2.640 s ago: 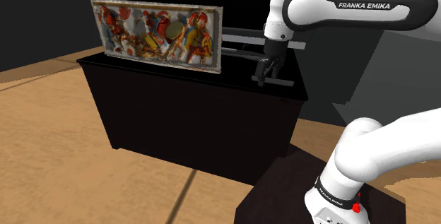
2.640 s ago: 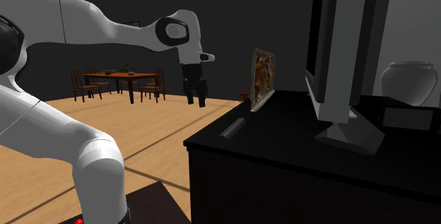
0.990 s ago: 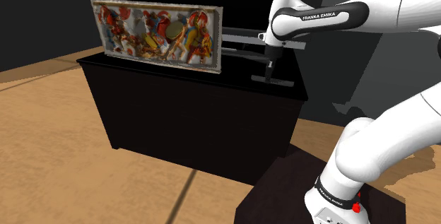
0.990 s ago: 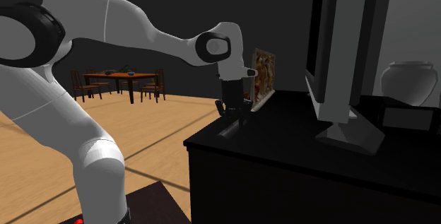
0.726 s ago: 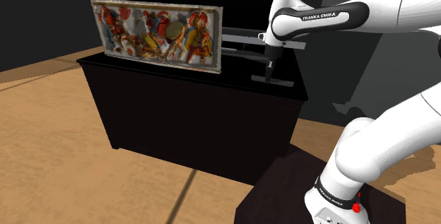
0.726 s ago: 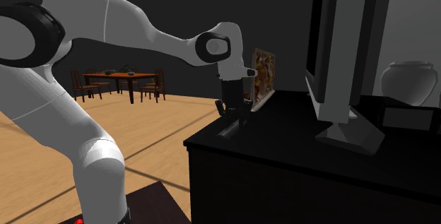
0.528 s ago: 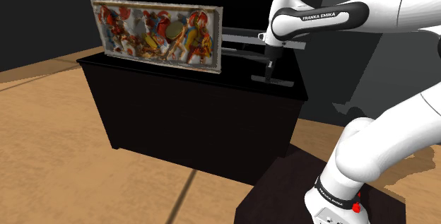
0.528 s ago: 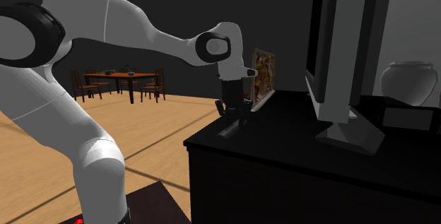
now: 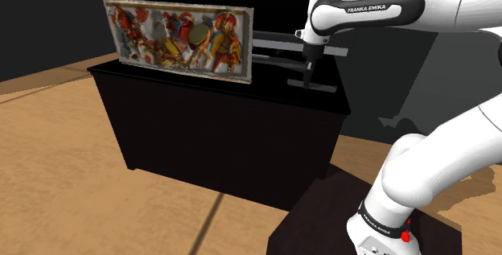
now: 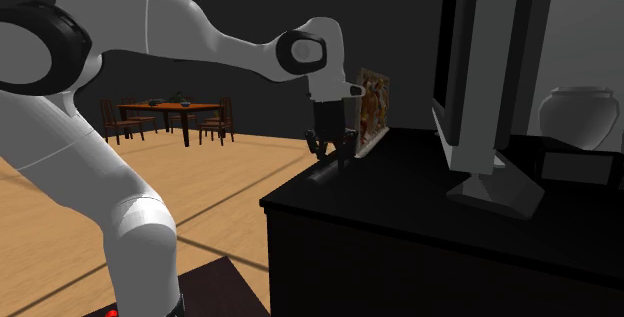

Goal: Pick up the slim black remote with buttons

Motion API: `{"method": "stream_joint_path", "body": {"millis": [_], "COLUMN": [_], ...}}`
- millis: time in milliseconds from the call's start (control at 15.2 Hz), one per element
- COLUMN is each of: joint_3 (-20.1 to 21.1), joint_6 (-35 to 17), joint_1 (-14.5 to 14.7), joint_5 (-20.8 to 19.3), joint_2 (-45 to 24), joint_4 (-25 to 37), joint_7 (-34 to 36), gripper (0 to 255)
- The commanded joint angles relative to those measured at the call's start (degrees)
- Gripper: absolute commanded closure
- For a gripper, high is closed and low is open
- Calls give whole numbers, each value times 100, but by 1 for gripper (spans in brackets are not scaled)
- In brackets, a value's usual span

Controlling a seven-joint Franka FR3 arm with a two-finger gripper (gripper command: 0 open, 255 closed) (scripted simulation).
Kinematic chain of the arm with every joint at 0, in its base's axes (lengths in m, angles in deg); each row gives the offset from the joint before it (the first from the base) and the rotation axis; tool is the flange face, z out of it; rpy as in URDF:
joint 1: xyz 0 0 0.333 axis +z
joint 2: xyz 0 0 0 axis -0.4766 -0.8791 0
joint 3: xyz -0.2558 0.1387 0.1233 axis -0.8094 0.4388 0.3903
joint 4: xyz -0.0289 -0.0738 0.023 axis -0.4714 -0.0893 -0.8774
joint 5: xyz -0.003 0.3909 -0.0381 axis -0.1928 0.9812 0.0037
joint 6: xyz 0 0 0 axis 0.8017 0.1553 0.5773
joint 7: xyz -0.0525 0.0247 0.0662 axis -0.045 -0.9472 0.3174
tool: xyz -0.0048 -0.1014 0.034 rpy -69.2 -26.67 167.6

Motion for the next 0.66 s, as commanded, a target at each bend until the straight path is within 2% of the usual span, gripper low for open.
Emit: {"method": "stream_joint_path", "body": {"millis": [0,462,594], "joint_3": [10,46,47], "joint_6": [161,685,697], "joint_1": [8,30,30], "joint_5": [16,61,62], "joint_2": [-28,-111,-113], "joint_4": [189,796,810], "joint_7": [-18,-67,-68], "gripper": [255,255,255]}}
